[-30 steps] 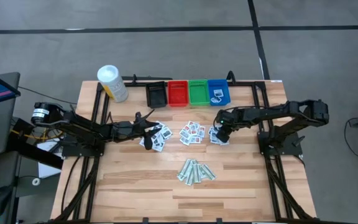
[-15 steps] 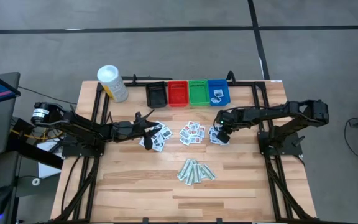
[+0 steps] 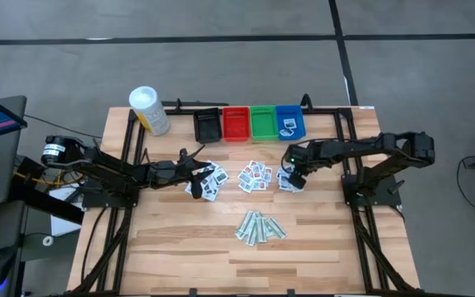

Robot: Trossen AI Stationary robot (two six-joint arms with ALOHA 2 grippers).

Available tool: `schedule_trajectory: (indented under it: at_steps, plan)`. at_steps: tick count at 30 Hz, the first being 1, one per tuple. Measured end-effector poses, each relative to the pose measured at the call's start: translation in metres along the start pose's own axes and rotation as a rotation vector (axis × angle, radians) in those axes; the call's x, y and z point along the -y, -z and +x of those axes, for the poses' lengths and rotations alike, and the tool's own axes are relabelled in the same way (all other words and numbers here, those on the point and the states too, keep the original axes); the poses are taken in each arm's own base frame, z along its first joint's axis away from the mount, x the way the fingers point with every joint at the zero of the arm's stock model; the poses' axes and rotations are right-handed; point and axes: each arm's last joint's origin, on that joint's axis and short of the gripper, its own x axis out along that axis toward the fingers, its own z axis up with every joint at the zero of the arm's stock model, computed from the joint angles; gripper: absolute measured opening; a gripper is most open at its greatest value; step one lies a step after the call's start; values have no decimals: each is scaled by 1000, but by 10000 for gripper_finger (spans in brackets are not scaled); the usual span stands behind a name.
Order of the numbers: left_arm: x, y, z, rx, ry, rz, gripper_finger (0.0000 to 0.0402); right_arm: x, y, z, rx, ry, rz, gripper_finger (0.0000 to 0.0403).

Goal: Pick & Place First Aid Supplies
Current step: Put the blue alcohol pad into the blue bin

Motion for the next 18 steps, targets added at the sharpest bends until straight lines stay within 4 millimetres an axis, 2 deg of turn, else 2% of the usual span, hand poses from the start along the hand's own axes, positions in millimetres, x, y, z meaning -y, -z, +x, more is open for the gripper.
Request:
schedule_trajectory:
  at_steps: [13, 18]
  plan:
    - [0, 0, 0, 0, 0, 0, 134, 1, -5, -7, -15, 25, -20, 2]
    - [0, 0, 0, 0, 0, 0, 134, 1, -5, -7, -18, 16, -20, 25]
